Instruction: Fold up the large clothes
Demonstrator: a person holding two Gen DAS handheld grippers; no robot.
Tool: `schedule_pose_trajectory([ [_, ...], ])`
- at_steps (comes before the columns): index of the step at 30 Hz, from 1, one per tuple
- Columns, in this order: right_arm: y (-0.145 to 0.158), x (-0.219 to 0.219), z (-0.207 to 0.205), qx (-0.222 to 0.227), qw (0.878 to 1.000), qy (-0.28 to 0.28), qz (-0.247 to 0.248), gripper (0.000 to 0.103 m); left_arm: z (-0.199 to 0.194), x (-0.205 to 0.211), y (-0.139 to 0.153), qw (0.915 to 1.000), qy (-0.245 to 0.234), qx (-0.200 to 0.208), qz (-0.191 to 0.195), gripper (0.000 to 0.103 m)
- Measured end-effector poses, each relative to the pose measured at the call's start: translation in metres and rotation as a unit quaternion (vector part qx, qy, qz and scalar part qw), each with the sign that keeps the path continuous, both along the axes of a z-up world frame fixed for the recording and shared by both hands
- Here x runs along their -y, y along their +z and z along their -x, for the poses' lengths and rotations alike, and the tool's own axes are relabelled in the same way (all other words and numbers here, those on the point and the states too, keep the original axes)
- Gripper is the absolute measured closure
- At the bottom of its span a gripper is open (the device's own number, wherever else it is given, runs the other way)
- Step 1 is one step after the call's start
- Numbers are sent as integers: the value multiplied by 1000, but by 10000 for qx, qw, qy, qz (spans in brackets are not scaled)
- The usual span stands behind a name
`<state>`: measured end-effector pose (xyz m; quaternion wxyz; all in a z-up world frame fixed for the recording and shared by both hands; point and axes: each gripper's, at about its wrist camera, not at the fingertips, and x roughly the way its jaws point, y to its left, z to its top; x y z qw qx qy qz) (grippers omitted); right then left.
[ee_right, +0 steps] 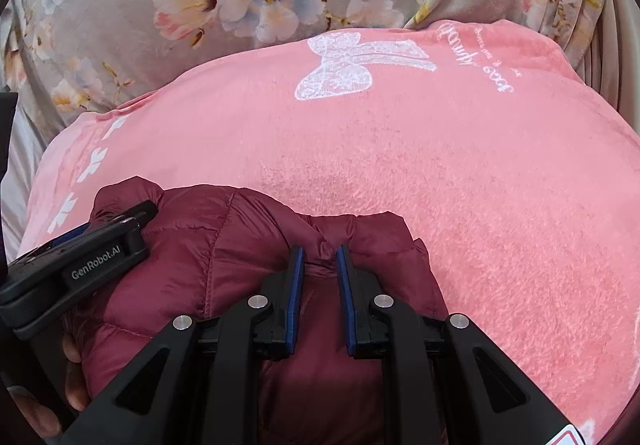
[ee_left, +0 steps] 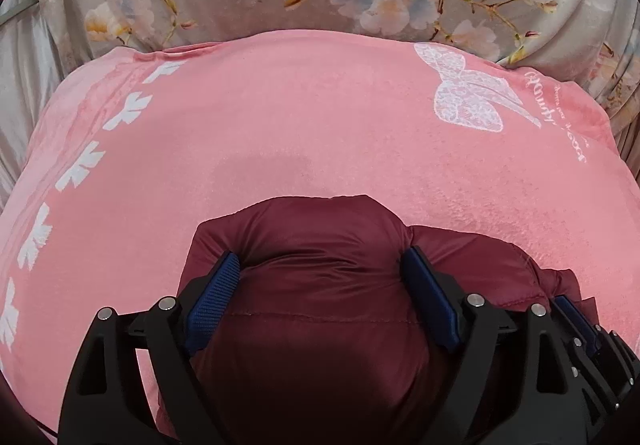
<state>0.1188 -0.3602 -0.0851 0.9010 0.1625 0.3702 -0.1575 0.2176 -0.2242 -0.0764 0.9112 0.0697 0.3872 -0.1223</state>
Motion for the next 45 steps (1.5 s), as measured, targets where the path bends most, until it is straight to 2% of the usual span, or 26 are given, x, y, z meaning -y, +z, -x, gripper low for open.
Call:
schedule_pose_trajectory([
  [8, -4, 1, 0, -34, 10000, -10, -54, 87, 1, 5, -7, 9998, 28, 142, -105, 19],
  [17, -4, -8, -4, -131, 9992, -148, 340, 87, 0, 6, -11, 9996, 56, 198, -167, 17],
  [23, -4, -9, -4, -143, 9989, -188, 393, 87, -1, 5, -12, 9998, 58, 130, -134, 15],
  [26, -1, -2, 0, -104, 9997, -120, 170, 87, 0, -2, -7, 9999, 0, -52, -93, 13],
  [27, 4, -3, 6, -152, 9997, -127, 151, 85, 3, -8, -3, 9998, -52, -153, -81, 13],
  [29, 24, -11, 33, -17, 9998, -124, 132, 71, 19, -27, 12, 9994, -131, -283, 166, 13],
  [30, 34, -16, 54, 97, 9998, -140, 101, 53, 31, -42, 20, 9987, -180, -357, 312, 13],
  [31, 38, -19, 65, 151, 9998, -123, 60, 46, 39, -51, 24, 9983, -203, -418, 357, 13],
  [35, 43, -46, 126, 152, 9998, 136, -9, 47, 83, -89, 25, 9956, -278, -777, 454, 13],
  [36, 42, -58, 140, 111, 9996, 247, 96, 52, 95, -96, 22, 9953, -306, -808, 431, 13],
  [40, 29, -91, 163, -216, 9979, 417, 453, 60, 132, -108, 12, 9971, -322, -679, 67, 14],
  [43, 7, -96, 169, -405, 9980, 390, 288, 61, 144, -113, -5, 9950, -345, -928, 139, 13],
  [45, -2, -94, 171, -407, 9985, 335, 170, 63, 150, -115, -10, 9965, -296, -768, 134, 12],
])
